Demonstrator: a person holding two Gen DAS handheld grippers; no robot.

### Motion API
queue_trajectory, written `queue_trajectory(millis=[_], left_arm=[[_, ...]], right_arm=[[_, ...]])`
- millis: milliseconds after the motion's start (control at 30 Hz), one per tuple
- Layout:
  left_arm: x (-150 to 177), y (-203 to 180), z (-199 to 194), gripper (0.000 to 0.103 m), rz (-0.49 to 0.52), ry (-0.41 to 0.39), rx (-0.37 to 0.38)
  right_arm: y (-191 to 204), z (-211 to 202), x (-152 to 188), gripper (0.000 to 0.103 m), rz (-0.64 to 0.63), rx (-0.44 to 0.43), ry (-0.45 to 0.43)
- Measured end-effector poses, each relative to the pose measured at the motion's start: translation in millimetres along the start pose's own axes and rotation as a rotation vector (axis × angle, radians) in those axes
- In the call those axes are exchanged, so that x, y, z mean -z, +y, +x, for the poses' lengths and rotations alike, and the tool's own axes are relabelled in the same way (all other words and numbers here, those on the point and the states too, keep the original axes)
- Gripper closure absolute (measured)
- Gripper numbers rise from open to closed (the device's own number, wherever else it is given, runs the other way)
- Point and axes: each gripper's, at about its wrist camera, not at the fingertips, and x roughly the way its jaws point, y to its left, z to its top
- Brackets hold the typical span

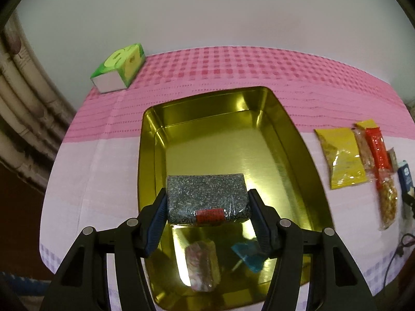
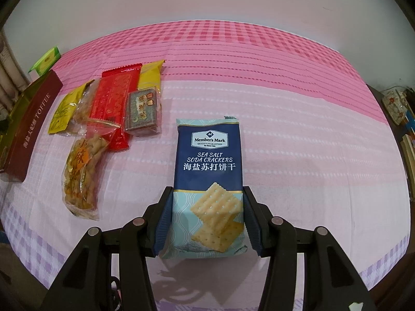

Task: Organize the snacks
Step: 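Lower the seaweed packet into the gold tray and open the left gripper while the right holds the crackers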

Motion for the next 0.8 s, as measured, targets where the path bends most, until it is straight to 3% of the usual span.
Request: queue_trajectory(millis=[333, 800], left_arm=[[1.7, 3.3, 25.8, 0.043, 0.058, 0.041, -0.007], [8.4, 7.6, 44.2, 0.043, 0.044, 0.082, -0.002]], right_arm=[[1.1, 0.4, -0.9, 0.055, 0.02, 0.014, 0.006], [2.3, -1.5, 0.6, 0.057, 0.051, 0.041, 0.017]])
